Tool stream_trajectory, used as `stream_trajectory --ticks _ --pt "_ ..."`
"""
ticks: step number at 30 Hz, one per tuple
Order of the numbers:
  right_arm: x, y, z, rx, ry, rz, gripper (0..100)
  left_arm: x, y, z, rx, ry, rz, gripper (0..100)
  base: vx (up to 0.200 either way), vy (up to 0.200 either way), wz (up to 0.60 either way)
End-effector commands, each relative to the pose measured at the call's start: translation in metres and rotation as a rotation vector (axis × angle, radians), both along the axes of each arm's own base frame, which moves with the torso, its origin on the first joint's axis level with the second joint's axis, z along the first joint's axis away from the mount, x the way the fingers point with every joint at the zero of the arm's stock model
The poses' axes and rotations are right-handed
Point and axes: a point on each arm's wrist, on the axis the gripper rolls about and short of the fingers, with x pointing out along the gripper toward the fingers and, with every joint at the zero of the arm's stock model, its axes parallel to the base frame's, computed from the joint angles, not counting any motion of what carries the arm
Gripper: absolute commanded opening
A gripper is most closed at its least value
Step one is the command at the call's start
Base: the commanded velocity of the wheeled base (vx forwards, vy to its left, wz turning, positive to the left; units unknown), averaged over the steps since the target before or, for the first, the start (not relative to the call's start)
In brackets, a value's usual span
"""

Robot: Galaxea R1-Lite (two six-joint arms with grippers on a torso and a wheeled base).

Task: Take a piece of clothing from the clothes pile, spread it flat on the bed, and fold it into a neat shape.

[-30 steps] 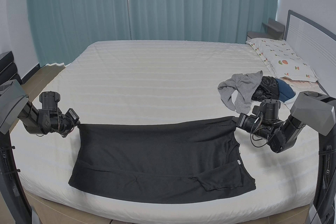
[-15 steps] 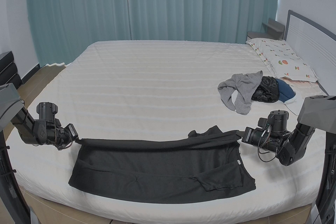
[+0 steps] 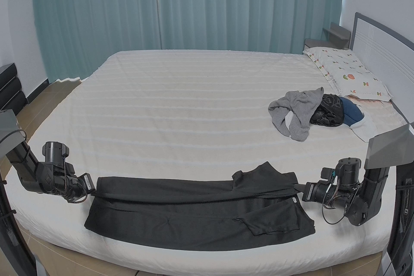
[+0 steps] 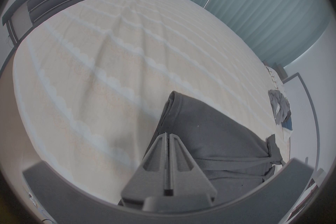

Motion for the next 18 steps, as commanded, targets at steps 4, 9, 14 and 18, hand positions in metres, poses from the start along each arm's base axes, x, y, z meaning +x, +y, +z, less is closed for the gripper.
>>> stream_trajectory --ticks 4,9,14,18 --pt "-0.014 -0.004 -0.027 -0.017 0.088 -0.001 0 -0.007 -0.001 -0.008 -0.004 0.041 -0.004 0 0.0 0.0 0.0" --pt "-0.015 -0.005 -0.028 -0.017 0.092 -0.003 0 -0.007 -0.002 -0.013 -0.006 0.057 -0.007 0 0.0 0.0 0.0" --pt "-0.014 -0.004 -0.024 -0.005 0.082 -0.005 100 -0.007 -0.002 -0.017 -0.009 0.069 -0.007 100 0.0 0.0 0.0" --pt "-0.012 -0.003 -0.012 0.039 0.054 -0.015 100 -0.007 -0.002 -0.014 -0.008 0.061 -0.006 100 0.0 0.0 0.0"
